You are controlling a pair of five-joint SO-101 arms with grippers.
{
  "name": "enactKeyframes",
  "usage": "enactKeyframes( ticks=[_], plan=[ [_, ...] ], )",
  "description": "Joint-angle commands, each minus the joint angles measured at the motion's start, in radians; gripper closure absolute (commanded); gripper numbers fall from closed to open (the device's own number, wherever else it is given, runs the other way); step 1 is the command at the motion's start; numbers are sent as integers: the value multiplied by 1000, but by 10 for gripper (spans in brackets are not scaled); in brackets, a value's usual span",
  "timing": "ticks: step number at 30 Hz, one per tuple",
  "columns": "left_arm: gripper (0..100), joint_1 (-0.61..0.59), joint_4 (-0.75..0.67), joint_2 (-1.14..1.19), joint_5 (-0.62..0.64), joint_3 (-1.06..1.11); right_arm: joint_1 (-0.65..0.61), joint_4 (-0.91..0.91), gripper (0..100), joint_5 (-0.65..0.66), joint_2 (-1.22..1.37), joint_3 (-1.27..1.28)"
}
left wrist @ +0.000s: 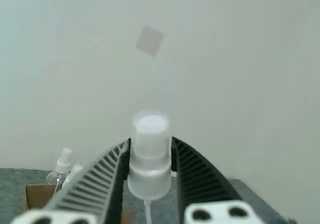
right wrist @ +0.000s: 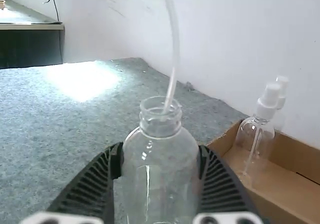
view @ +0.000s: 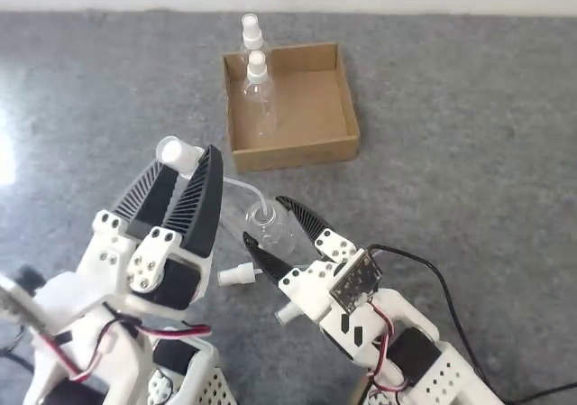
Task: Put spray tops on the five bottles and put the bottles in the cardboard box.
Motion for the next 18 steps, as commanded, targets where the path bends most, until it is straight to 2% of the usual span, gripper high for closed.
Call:
enactKeyframes(
  ticks=[1,7,18],
  plan=[
    [987,6,3,-8,-34,33,-10,-18,957,23,-21,9],
    [987,48,-2,-8,-64,96,-8,-18,957,23,-21,8],
    [987,170,-60,-6,-203,206,38,-18,957,23,-22,3]
  ],
)
